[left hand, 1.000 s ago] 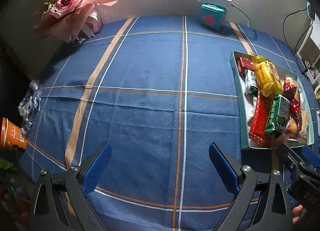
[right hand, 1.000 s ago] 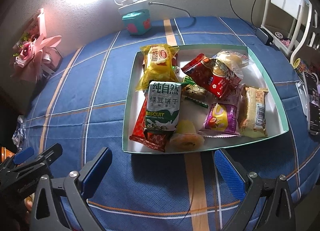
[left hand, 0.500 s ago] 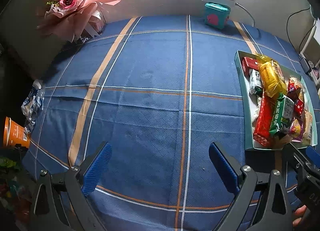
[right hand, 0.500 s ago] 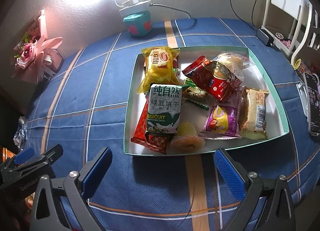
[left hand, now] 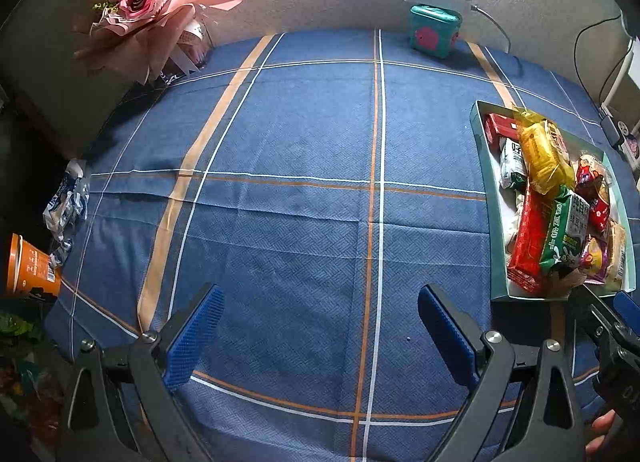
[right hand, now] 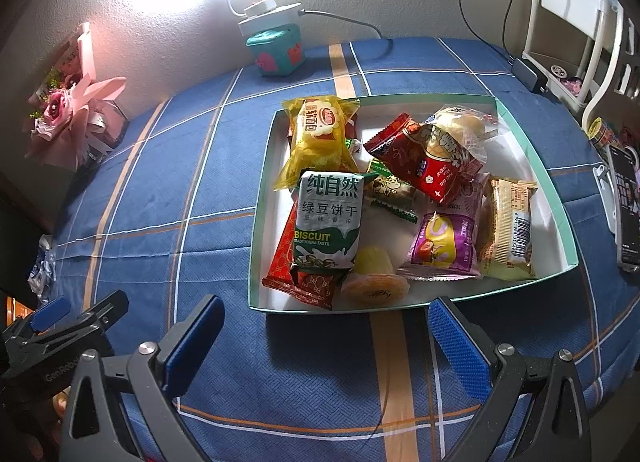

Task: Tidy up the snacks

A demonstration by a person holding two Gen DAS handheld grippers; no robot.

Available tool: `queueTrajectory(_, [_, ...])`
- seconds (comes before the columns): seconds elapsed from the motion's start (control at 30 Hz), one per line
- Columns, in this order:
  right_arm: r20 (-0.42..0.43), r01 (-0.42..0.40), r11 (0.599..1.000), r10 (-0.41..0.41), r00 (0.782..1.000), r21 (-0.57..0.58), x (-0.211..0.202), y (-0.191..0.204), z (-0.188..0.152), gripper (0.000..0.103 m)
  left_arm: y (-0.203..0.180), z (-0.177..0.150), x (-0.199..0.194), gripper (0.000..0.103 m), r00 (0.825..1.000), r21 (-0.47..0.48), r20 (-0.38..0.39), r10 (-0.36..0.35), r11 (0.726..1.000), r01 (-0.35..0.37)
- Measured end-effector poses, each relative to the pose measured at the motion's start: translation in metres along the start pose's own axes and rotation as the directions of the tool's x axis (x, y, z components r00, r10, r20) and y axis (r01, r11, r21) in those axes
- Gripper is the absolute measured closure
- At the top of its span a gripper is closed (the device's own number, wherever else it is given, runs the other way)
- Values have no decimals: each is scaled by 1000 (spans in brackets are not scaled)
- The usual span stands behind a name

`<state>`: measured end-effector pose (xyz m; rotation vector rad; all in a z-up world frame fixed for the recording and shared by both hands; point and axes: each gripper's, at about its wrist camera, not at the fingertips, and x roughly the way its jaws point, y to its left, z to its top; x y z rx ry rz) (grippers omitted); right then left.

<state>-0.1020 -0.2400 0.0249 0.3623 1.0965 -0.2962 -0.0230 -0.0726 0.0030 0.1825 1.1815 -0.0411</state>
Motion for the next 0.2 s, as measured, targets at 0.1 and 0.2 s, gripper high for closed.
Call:
queueTrajectory(0.1, [0, 0, 1000, 0, 1000, -1, 0, 0, 0, 0, 0, 0, 0, 5, 1000, -1, 0, -1, 1000, 1])
queueTrajectory(0.2, [0, 0, 1000, 0, 1000, -2, 0, 0, 0, 0, 0, 0, 0, 5, 1000, -1, -1, 0, 1000, 0])
